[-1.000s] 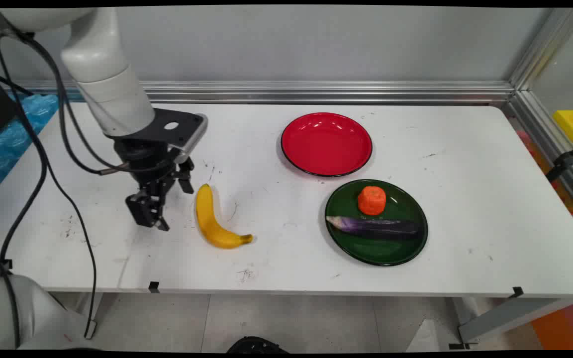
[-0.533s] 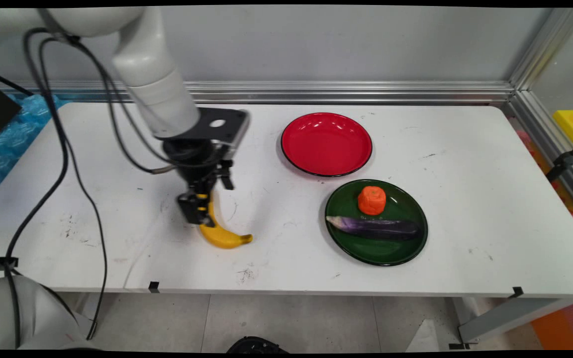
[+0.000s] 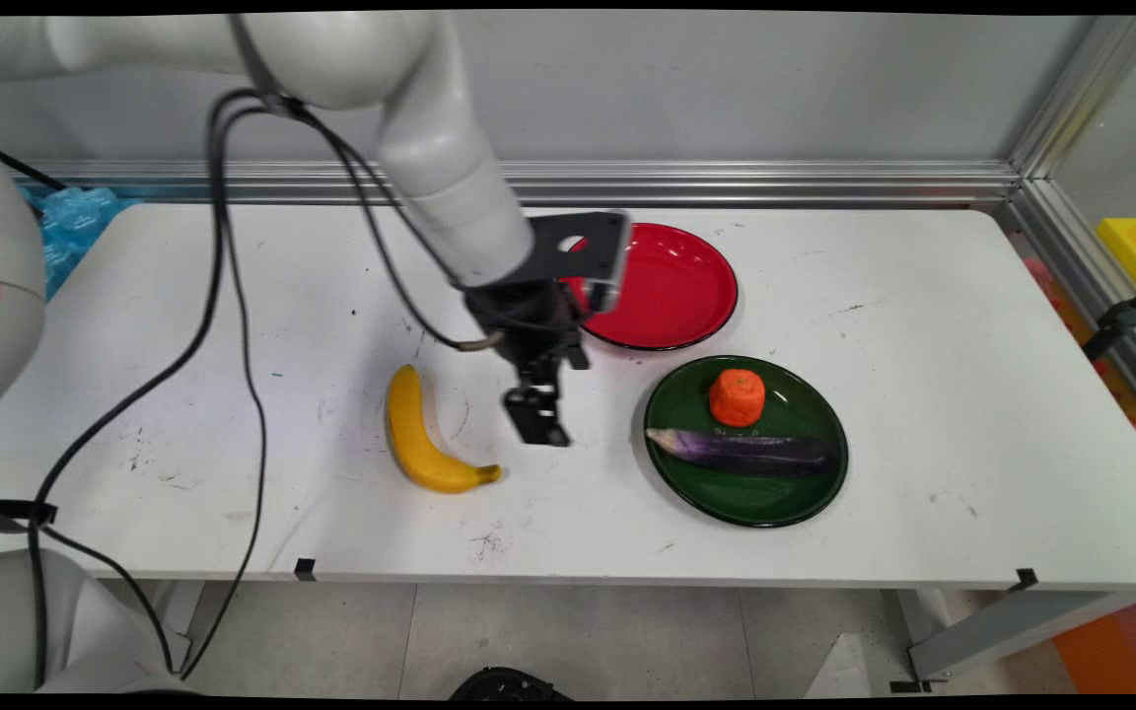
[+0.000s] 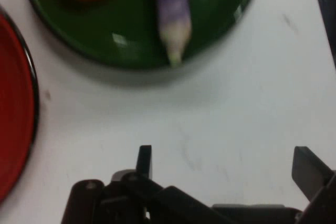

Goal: Pick up the eggplant from the green plate, then place the picked object on the red plate

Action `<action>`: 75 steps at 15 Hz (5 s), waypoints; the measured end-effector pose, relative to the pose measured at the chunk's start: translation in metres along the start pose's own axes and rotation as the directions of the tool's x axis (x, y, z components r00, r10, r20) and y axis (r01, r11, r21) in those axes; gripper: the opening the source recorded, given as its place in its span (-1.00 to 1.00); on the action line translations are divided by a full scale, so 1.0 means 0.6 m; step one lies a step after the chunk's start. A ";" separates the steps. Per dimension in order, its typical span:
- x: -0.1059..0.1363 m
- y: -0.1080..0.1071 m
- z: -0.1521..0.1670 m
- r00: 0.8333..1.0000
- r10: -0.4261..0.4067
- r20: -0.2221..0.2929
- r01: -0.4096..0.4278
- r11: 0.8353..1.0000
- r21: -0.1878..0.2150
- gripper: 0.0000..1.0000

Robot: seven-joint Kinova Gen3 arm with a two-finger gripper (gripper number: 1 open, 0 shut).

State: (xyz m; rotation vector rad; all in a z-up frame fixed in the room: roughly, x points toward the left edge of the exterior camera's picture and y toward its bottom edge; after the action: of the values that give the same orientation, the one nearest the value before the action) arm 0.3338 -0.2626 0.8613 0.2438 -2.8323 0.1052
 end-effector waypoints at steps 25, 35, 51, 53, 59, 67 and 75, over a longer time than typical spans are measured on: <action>0.138 -0.024 0.226 0.972 -0.158 -0.176 0.165 0.986 0.026 -1.00; 0.153 -0.042 0.208 0.965 -0.168 -0.200 0.175 0.985 0.015 -1.00; 0.133 -0.206 0.080 0.966 -0.099 -0.238 0.123 0.989 0.088 -1.00; 0.115 -0.234 0.076 0.969 -0.088 -0.231 0.116 0.987 0.110 -1.00; 0.053 -0.303 0.081 0.976 -0.070 -0.205 0.103 0.983 0.153 -1.00; -0.004 -0.355 0.100 0.982 -0.055 -0.180 0.085 0.982 0.168 -1.00; -0.045 -0.384 0.125 0.986 -0.055 -0.160 0.084 0.980 0.179 -1.00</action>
State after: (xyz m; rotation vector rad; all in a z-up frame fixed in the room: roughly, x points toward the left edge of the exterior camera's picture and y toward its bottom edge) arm 0.3789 -0.4923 0.7923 0.3588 -2.6576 0.3583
